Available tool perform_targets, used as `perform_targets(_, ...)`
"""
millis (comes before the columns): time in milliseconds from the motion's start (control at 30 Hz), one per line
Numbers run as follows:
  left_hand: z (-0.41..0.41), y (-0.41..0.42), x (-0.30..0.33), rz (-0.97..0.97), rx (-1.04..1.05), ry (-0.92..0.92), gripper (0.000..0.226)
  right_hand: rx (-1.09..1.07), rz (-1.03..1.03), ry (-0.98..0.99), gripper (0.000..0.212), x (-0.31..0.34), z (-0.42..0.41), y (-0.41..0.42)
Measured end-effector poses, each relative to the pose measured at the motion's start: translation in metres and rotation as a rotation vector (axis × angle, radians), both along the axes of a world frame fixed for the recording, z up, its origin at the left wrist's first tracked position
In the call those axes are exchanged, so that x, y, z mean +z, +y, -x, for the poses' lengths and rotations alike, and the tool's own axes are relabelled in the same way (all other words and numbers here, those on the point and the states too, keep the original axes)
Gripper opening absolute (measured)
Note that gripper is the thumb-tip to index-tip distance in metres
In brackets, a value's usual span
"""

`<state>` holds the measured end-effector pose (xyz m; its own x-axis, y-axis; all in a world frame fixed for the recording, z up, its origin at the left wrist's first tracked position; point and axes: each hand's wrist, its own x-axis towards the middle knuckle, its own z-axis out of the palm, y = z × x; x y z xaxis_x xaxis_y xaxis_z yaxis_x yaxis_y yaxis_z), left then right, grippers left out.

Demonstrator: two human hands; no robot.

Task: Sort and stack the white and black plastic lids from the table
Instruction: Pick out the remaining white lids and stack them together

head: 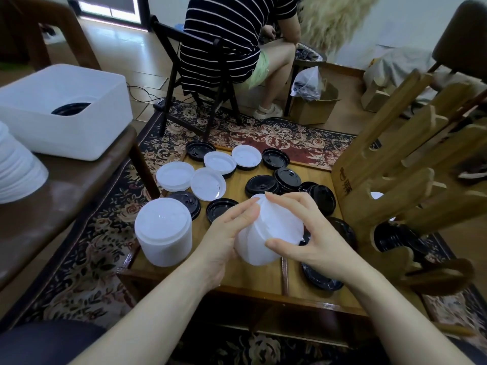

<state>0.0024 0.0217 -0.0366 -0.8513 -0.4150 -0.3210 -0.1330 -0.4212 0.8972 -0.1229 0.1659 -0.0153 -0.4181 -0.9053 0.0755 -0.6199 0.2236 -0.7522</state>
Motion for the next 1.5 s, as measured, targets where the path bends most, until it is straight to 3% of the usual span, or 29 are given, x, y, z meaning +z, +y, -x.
perform_targets(133, -0.002, 0.004, 0.005, -0.014, -0.005, 0.006, 0.045, 0.035, -0.025, -0.218, 0.090, 0.004, 0.005, 0.004)
perform_targets(267, -0.005, 0.007, 0.000, -0.046, 0.046, 0.010, 0.036, 0.040, -0.047, -0.233, 0.099, -0.004, 0.005, 0.007)
perform_targets(433, -0.008, 0.018, -0.014, -0.022, 0.019, 0.036, 0.076, -0.059, -0.025, -0.210, 0.095, -0.022, -0.003, 0.006)
perform_targets(533, -0.007, 0.018, -0.018, -0.014, 0.067, 0.047, 0.075, -0.053, -0.060, -0.231, 0.096, -0.027, -0.006, 0.005)
perform_targets(600, -0.007, 0.014, -0.019, -0.012, 0.125, 0.040, 0.070, -0.031, -0.064, -0.325, 0.087, -0.025, 0.001, 0.002)
perform_targets(667, -0.005, 0.008, -0.021, -0.039, 0.206, 0.018, 0.072, -0.112, -0.006, -0.361, 0.064, -0.028, 0.014, -0.003)
perform_targets(733, -0.004, 0.001, -0.024, -0.094, 0.295, 0.004, 0.074, -0.239, 0.010, -0.218, 0.045, -0.034, 0.027, -0.008)
perform_targets(800, -0.003, -0.003, -0.026, -0.137, 0.369, -0.005, 0.075, -0.298, -0.085, 0.051, 0.040, -0.046, 0.036, -0.011)
perform_targets(967, 0.000, -0.007, -0.027, -0.178, 0.393, 0.019, 0.082, -0.177, -0.203, 0.490, 0.032, -0.072, 0.038, -0.019)
perform_targets(1067, 0.001, -0.006, -0.024, -0.200, 0.380, 0.037, 0.084, -0.181, -0.213, 0.565, 0.018, -0.076, 0.037, -0.027)
perform_targets(1133, 0.001, -0.006, -0.024, -0.188, 0.390, 0.046, 0.074, -0.193, -0.219, 0.570, 0.010, -0.076, 0.038, -0.029)
perform_targets(1233, 0.002, -0.008, -0.024, -0.180, 0.400, 0.062, 0.061, -0.203, -0.198, 0.592, 0.013, -0.077, 0.038, -0.028)
perform_targets(1500, 0.001, -0.006, -0.025, -0.176, 0.407, 0.076, 0.061, -0.212, -0.207, 0.706, 0.018, -0.088, 0.040, -0.023)
